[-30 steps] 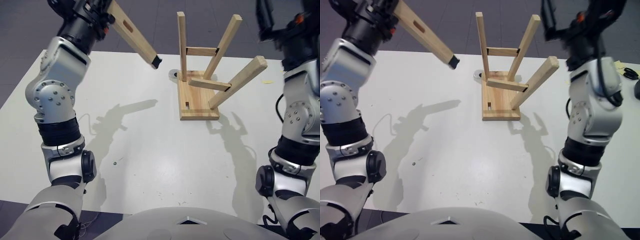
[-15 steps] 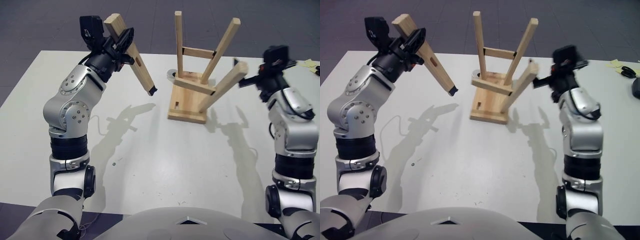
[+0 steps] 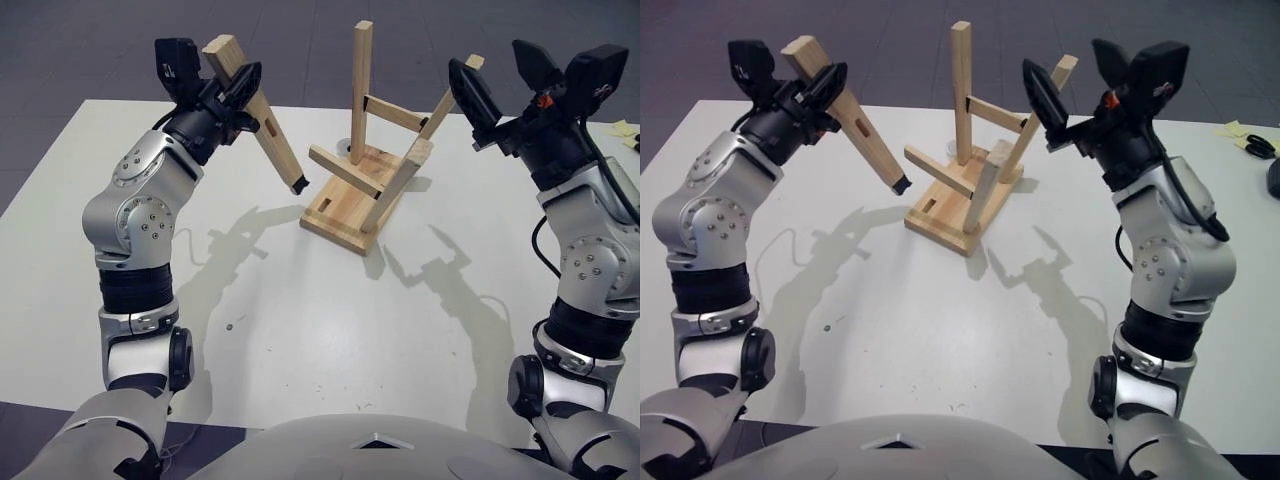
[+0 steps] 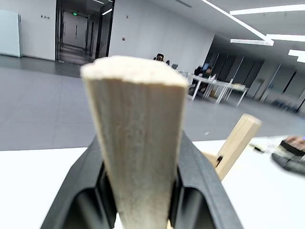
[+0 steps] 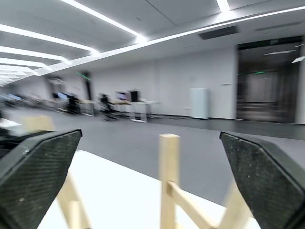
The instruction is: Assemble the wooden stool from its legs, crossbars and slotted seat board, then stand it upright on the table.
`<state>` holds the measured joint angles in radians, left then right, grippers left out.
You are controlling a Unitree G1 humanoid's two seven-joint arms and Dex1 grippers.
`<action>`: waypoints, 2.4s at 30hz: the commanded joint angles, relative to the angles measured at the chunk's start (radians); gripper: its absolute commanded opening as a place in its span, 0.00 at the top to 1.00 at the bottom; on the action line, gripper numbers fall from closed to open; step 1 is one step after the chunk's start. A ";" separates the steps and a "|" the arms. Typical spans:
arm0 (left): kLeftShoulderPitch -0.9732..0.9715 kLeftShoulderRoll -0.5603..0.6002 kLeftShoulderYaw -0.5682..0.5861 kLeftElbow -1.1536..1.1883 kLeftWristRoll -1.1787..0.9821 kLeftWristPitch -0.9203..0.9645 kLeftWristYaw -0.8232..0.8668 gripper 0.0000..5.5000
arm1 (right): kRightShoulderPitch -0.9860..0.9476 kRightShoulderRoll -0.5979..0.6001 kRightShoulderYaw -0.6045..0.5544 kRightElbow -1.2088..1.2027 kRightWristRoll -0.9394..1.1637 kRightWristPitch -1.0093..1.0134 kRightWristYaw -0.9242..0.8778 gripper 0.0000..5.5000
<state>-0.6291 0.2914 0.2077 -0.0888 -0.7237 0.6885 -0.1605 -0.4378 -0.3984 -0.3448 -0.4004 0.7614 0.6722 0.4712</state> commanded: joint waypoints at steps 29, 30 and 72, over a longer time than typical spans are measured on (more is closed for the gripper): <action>-0.013 -0.079 -0.018 -0.041 0.012 0.099 0.003 0.81 | 0.155 -0.201 0.181 0.026 -0.056 -0.065 0.267 0.34; -0.014 -0.079 -0.014 -0.036 0.013 0.099 0.004 0.81 | 0.159 -0.204 0.181 0.027 -0.055 -0.065 0.273 0.37; 0.075 -0.166 -0.011 -0.077 0.125 0.113 0.105 0.81 | 0.262 -0.196 0.237 -0.013 -0.084 -0.110 0.254 0.61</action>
<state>-0.5600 0.1113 0.2041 -0.1547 -0.6210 0.8090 -0.0546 -0.2070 -0.5956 -0.1343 -0.4171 0.6921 0.5336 0.7270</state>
